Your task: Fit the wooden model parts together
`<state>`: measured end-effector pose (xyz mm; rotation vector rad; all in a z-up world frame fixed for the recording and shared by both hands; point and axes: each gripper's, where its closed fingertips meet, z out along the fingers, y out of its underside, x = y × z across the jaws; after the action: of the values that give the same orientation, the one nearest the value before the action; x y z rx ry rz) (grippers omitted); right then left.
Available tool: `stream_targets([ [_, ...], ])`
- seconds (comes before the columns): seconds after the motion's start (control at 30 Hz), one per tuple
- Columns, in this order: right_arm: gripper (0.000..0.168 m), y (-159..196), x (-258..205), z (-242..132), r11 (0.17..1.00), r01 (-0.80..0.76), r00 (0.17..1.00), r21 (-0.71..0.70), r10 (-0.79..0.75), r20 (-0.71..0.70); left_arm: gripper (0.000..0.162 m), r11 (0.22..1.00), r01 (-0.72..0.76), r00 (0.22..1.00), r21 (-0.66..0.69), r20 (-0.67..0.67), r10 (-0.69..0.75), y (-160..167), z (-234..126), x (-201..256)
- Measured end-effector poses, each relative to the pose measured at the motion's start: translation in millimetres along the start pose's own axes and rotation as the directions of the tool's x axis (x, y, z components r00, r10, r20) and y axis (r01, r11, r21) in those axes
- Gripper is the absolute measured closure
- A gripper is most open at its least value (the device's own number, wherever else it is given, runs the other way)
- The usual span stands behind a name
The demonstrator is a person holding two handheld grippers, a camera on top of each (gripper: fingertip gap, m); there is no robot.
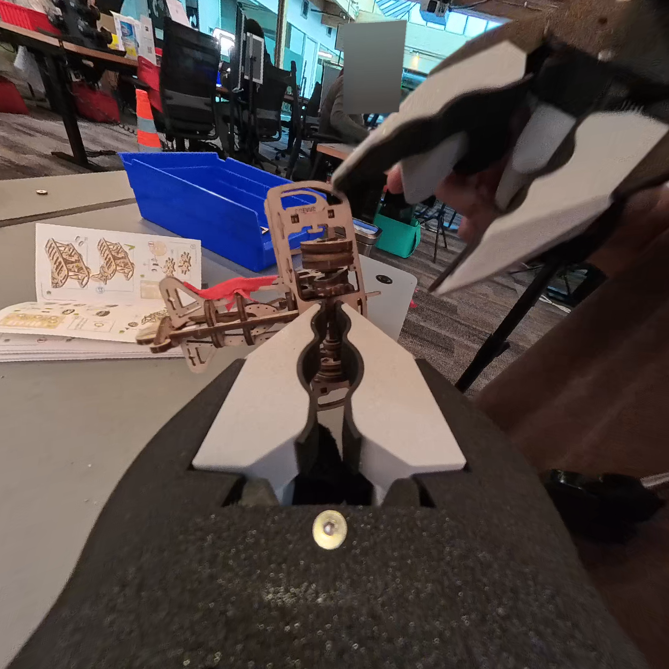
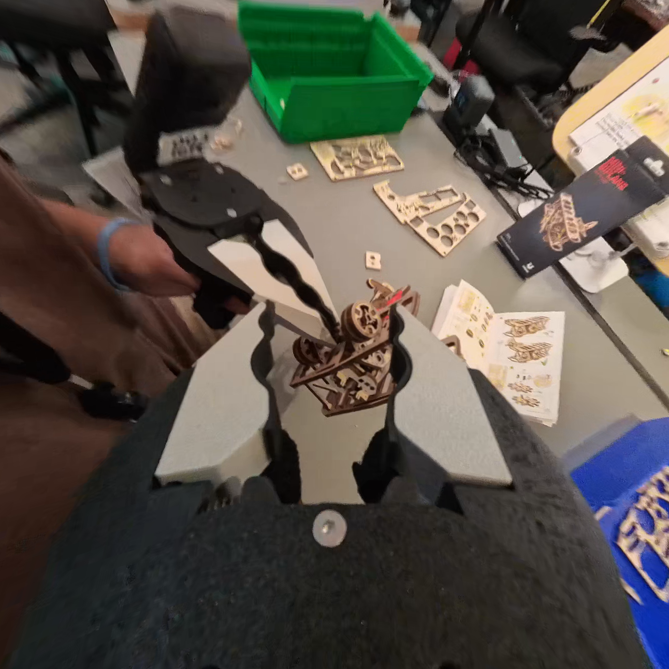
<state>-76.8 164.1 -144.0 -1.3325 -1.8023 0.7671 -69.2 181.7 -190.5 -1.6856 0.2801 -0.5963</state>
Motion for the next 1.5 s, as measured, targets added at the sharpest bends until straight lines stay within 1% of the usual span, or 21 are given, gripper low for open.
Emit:
stream_targets([
  [0.07,0.109,8.4,-3.3,9.9,0.998,0.04,0.999,-0.046,-0.041,-0.019,0.162,1.0,-0.005,1.0,-0.007,0.006,0.005,2.7,-0.3,-0.4],
  [0.13,0.115,11.1,-3.3,13.2,0.997,0.041,0.999,-0.058,-0.042,-0.024,0.162,1.0,-0.018,1.0,-0.019,0.022,0.018,5.7,-1.2,-2.6],
  [0.23,0.118,14.6,0.1,15.5,0.996,0.04,0.998,-0.076,-0.043,-0.037,0.162,1.0,-0.011,1.0,-0.011,0.023,0.011,4.8,-3.6,-3.8],
  [0.33,0.125,19.2,-0.9,20.1,0.993,0.054,0.998,-0.1,-0.058,-0.037,0.162,1.0,-0.016,0.999,-0.009,0.032,0.017,4.5,-4.7,-5.4],
  [0.47,0.125,26.0,-0.1,22.8,0.99,0.049,0.996,-0.129,-0.058,-0.063,0.162,0.999,-0.038,0.998,-0.032,0.043,0.039,8.8,-4.7,-6.4],
  [0.53,0.135,24.6,3.0,22.1,0.99,0.062,0.992,-0.129,-0.076,-0.103,0.162,0.999,-0.026,0.999,-0.025,0.043,0.027,7.8,-4.6,-5.5],
  [0.6,0.152,20.6,8.9,19.5,0.988,0.097,0.979,-0.119,-0.116,-0.165,0.162,0.999,-0.033,0.999,-0.023,0.041,0.034,6.8,-4.0,-1.9],
  [0.77,0.153,23.4,8.0,21.7,0.97,0.177,0.955,-0.167,-0.21,-0.207,0.162,0.999,-0.019,0.999,-0.043,0.047,0.021,10.4,-3.7,-2.3],
  [0.9,0.153,26.7,6.5,22.2,0.952,0.236,0.939,-0.195,-0.275,-0.208,0.162,0.997,-0.037,0.999,-0.061,0.025,0.039,13.6,-2.8,2.9],
  [1.03,0.155,30.4,7.1,20.3,0.936,0.277,0.92,-0.217,-0.323,-0.223,0.162,0.997,-0.018,1.0,-0.073,0.022,0.02,16.3,-2.0,1.1],
  [1.07,0.155,29.9,7.2,18.6,0.938,0.276,0.919,-0.212,-0.322,-0.227,0.162,0.998,-0.011,1.0,-0.069,0.013,0.012,14.9,-2.7,0.7],
  [1.13,0.154,28.6,6.0,16.4,0.942,0.265,0.927,-0.204,-0.307,-0.215,0.162,0.997,-0.043,0.999,-0.07,0.007,0.043,13.7,-3.9,1.1],
  [1.3,0.145,27.9,2.7,17.0,0.938,0.275,0.934,-0.212,-0.313,-0.173,0.162,0.992,-0.085,0.996,-0.092,-0.002,0.085,17.0,-3.1,8.3],
  [1.5,0.145,24.0,1.6,12.8,0.933,0.295,0.928,-0.207,-0.331,-0.169,0.162,0.991,-0.088,0.996,-0.101,-0.017,0.087,19.1,-2.9,11.6],
])
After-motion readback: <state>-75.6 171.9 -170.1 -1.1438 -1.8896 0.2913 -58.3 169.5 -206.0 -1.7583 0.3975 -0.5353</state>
